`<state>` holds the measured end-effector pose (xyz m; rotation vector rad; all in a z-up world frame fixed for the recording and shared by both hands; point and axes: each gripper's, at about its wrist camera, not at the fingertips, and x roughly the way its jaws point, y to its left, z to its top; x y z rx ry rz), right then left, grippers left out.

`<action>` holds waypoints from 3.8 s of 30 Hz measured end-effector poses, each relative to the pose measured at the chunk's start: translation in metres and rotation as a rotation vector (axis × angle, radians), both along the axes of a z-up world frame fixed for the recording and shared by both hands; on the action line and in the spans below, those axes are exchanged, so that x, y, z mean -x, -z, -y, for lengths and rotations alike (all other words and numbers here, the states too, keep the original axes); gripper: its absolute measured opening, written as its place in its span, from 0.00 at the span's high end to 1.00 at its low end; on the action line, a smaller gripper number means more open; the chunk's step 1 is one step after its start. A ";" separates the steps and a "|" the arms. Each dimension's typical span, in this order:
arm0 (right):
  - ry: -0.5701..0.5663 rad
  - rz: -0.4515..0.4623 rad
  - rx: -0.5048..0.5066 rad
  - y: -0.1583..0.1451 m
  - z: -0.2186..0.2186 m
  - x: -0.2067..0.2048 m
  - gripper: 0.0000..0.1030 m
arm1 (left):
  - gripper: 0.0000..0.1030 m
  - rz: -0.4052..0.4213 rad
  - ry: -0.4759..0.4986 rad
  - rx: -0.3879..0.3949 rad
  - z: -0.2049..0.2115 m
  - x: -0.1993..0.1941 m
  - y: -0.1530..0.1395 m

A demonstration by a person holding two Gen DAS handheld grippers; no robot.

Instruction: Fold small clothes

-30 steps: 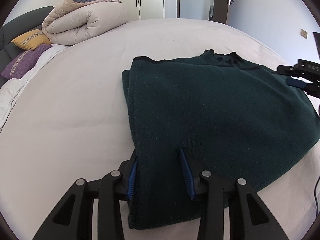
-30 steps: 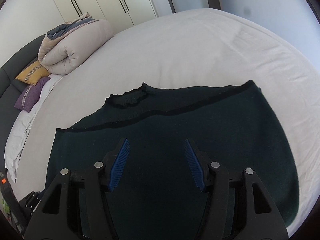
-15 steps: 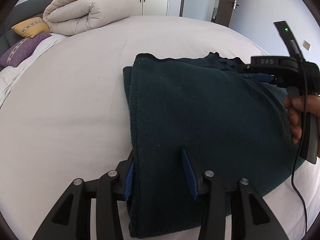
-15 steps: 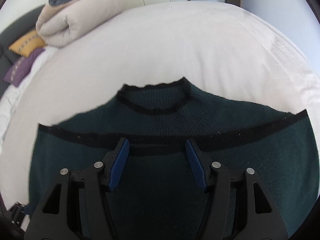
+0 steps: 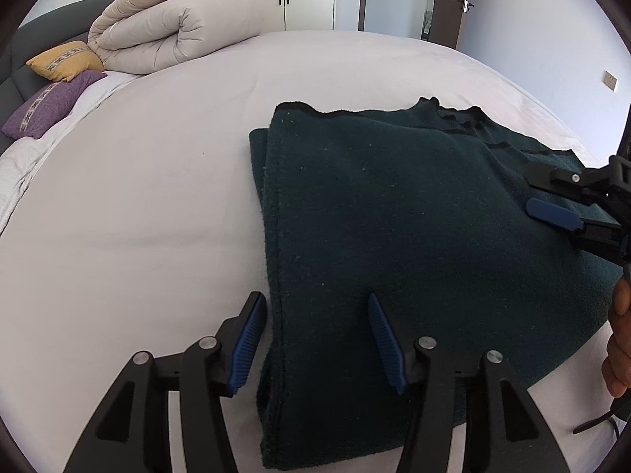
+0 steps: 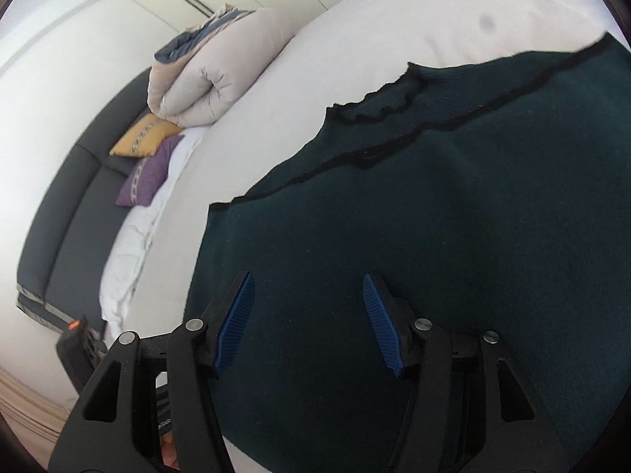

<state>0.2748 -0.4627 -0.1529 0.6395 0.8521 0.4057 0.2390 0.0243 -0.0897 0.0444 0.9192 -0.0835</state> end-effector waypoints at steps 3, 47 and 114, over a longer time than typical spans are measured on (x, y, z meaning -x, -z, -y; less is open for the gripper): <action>0.071 -0.008 -0.065 0.008 0.027 0.011 0.47 | 0.44 0.000 0.000 -0.004 0.000 0.000 0.001; 0.320 0.046 -0.239 -0.016 0.138 0.103 0.38 | 0.22 -0.161 -0.075 0.664 -0.089 -0.013 0.006; -0.031 -0.256 -0.488 0.028 0.134 -0.064 0.27 | 0.34 -0.175 0.369 0.656 0.077 0.030 -0.054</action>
